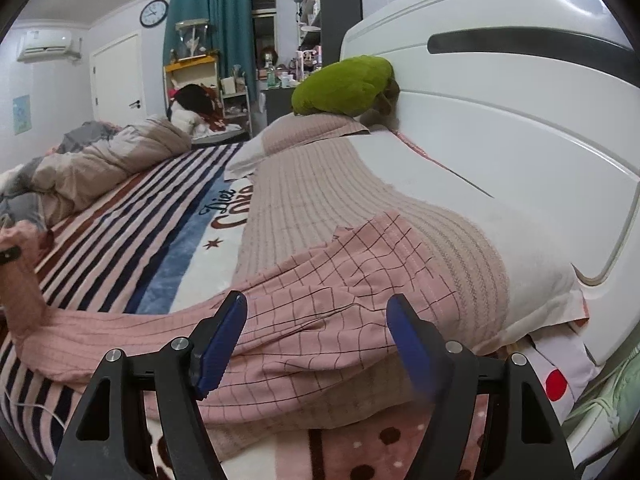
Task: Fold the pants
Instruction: 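Grasp the elastic waistband with the left gripper and fold it over toward the hem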
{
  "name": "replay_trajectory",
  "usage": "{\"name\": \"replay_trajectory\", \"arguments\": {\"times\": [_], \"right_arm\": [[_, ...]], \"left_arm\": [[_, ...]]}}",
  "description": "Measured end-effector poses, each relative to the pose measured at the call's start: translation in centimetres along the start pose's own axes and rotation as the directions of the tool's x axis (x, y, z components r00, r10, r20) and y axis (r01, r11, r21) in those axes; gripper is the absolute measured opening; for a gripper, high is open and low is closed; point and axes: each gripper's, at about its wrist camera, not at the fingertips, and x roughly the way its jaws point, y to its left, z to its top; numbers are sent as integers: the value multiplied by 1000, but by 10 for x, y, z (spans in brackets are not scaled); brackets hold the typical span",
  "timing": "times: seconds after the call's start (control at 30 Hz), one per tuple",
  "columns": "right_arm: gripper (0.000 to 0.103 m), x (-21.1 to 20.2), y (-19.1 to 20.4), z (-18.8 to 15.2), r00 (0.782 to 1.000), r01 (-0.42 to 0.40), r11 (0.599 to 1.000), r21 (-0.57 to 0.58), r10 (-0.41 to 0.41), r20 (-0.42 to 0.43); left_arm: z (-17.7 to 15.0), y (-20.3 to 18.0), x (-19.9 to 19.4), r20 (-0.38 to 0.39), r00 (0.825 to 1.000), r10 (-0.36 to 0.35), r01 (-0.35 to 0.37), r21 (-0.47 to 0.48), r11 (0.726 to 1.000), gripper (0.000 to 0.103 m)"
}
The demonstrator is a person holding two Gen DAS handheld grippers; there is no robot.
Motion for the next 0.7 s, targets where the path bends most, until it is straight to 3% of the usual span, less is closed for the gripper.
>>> {"name": "replay_trajectory", "arguments": {"times": [0.13, 0.4, 0.47, 0.53, 0.57, 0.7], "right_arm": [[69, 1, 3, -5, 1000, -31, 1000, -4, 31, -7], [69, 15, 4, -13, 999, -10, 1000, -18, 10, -32], [69, 19, 4, -13, 999, -7, 1000, -10, 6, -34], [70, 21, 6, -12, 1000, -2, 1000, -7, 1, -29], [70, 22, 7, -11, 1000, 2, 1000, -8, -2, -25], [70, 21, 19, -7, 1000, 6, 1000, -25, -7, -8]], "left_arm": [[-20, -45, 20, -88, 993, -79, 85, 73, 994, 13], [-64, -84, 58, -256, 962, -93, 134, 152, 979, 15], [-67, -90, 57, -264, 959, -99, 151, 182, 972, 19], [-67, -94, 50, -275, 949, -155, 211, 187, 960, 39], [-65, -95, 45, -275, 945, -179, 236, 189, 953, 43], [-59, -99, 25, -257, 938, -232, 290, 214, 933, 47]]}}
